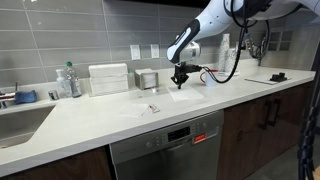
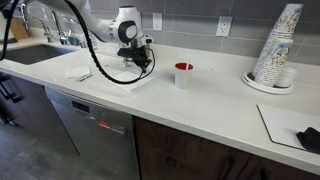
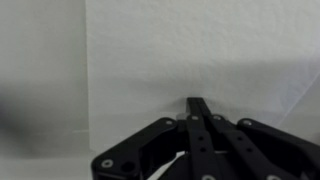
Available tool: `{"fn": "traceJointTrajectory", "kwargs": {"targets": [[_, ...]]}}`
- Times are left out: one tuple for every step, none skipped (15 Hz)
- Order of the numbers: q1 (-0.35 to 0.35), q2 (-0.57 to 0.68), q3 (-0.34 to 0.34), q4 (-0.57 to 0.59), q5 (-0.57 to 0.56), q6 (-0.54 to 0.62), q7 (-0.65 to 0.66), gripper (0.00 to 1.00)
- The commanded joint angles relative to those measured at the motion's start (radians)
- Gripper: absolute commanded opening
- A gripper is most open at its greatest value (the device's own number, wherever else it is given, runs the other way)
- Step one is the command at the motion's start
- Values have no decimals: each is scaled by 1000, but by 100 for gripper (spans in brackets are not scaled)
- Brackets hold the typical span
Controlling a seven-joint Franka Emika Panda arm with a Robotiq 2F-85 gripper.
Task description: Fold the paper towel in half, then turn it to the right
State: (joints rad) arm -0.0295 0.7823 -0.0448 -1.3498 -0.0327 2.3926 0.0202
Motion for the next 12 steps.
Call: {"fn": "traceJointTrajectory", "kwargs": {"targets": [[1, 6, 5, -17, -21, -7, -56, 5], [-2, 8, 9, -15, -17, -17, -70, 5], [-1, 12, 5, -8, -17, -27, -70, 5], [-3, 15, 6, 1, -12, -54, -69, 5], [-1, 19, 2, 16, -4, -102, -44, 4], [6, 28, -10, 38, -1, -160, -7, 4], [5, 34, -11, 60, 8, -218, 21, 2], [-7, 41, 4, 82, 29, -274, 20, 2], [0, 49, -10, 103, 28, -316, 68, 1], [2, 58, -19, 121, 29, -349, 111, 0], [3, 69, -30, 136, 29, -361, 161, 1], [0, 80, -34, 153, 36, -372, 205, 0]]}}
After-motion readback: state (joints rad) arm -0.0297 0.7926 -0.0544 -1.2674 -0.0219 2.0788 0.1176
